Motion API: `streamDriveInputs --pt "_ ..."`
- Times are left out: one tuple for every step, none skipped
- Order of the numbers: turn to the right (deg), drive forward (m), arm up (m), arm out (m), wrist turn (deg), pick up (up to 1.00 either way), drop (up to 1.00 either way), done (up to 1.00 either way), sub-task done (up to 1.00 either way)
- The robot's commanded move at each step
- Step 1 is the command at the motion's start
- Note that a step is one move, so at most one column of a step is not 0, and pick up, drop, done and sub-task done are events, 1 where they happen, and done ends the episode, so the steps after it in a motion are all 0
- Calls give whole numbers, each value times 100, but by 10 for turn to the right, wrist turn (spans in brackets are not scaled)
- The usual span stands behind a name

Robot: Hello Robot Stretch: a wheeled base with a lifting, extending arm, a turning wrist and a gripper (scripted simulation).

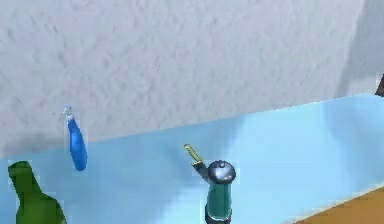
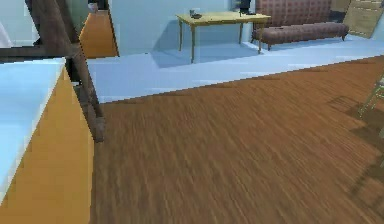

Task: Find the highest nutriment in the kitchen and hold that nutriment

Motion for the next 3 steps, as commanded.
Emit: streamDriveInputs --pt "-450 0 0 0 0 0 0 0 0" --pt "-450 0 0 0 0 0 0 0 0" --pt "-450 0 0 0 0 0 0 0 0"
